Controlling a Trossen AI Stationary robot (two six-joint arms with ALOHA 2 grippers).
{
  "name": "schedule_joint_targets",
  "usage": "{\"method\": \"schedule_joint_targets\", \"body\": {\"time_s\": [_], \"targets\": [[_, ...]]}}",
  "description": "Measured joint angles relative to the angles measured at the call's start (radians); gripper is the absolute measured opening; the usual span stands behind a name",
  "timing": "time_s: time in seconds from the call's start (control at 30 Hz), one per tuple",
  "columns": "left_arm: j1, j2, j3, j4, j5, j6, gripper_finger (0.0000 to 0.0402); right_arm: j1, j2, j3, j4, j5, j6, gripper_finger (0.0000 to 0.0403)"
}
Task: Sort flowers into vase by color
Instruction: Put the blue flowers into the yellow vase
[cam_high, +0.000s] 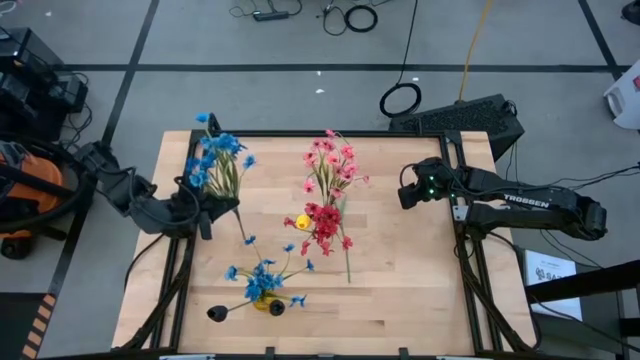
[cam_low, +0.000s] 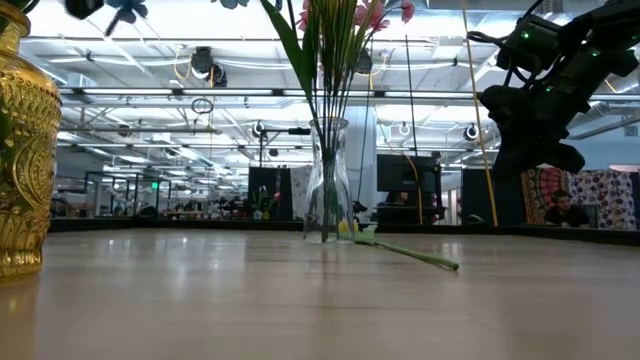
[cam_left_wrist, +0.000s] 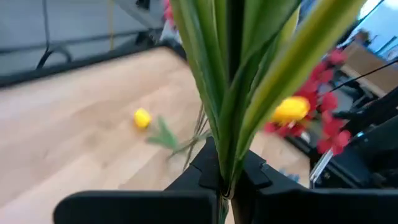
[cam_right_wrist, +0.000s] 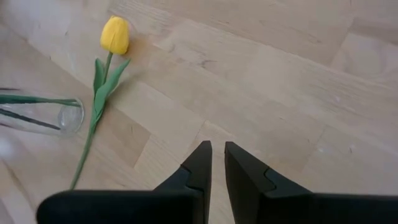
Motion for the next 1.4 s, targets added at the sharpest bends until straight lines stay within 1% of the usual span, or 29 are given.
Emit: {"method": "schedule_joint_targets", "body": {"time_s": [0.03,0.1,0.17,0.23,0.3,0.43,0.53,0.67,0.87,0.97,1.03,1.17,1.3,1.4], "targets": [[-0.007,-0.005,0.000,-0.047,0.004,-0.046,0.0015,0.000,0.000,0.000,0.000,0.000,0.002,0.0036],[-0.021,-0.010,0.000,-0.147,0.046,-0.159,0.0014,0.000,0.000,0.000,-0.002,0.000,0.002,0.0036],[-0.036,-0.008,0.000,-0.222,0.133,-0.256,0.0014,0.000,0.000,0.000,-0.008,0.000,0.002,0.0036],[-0.059,0.002,0.000,-0.236,0.226,-0.295,0.0014,0.000,0.000,0.000,-0.011,0.000,0.002,0.0036],[-0.094,0.015,0.000,-0.182,0.270,-0.277,0.0014,0.000,0.000,0.000,-0.011,0.000,0.002,0.0036],[-0.175,0.031,0.000,-0.012,0.281,-0.158,0.0014,0.000,0.000,0.000,-0.011,0.000,0.000,0.0036],[-0.237,0.037,0.000,0.062,0.276,-0.134,0.0014,0.000,0.000,0.000,-0.011,0.000,-0.001,0.0036],[-0.313,0.047,0.000,0.122,0.261,-0.144,0.0014,0.000,0.000,0.000,-0.011,0.000,-0.001,0.0036],[-0.420,0.048,0.000,0.141,0.268,-0.220,0.0014,0.000,0.000,0.000,-0.030,0.000,0.060,0.0036],[-0.478,0.049,0.000,0.210,0.275,-0.229,0.0014,0.000,0.000,0.000,-0.032,0.000,0.062,0.0036],[-0.513,0.056,0.000,0.290,0.273,-0.173,0.0014,0.000,0.000,0.000,-0.032,0.000,0.062,0.0036],[-0.581,0.087,0.000,0.465,0.247,-0.013,0.0014,0.000,0.000,0.000,-0.032,0.000,0.062,0.0036],[-0.625,0.157,0.002,0.604,0.157,0.175,0.0014,0.000,0.000,0.000,-0.032,0.005,0.062,0.0036],[-0.632,0.237,0.001,0.712,0.089,0.311,0.0014,0.000,0.000,0.000,-0.032,0.005,0.076,0.0036]]}}
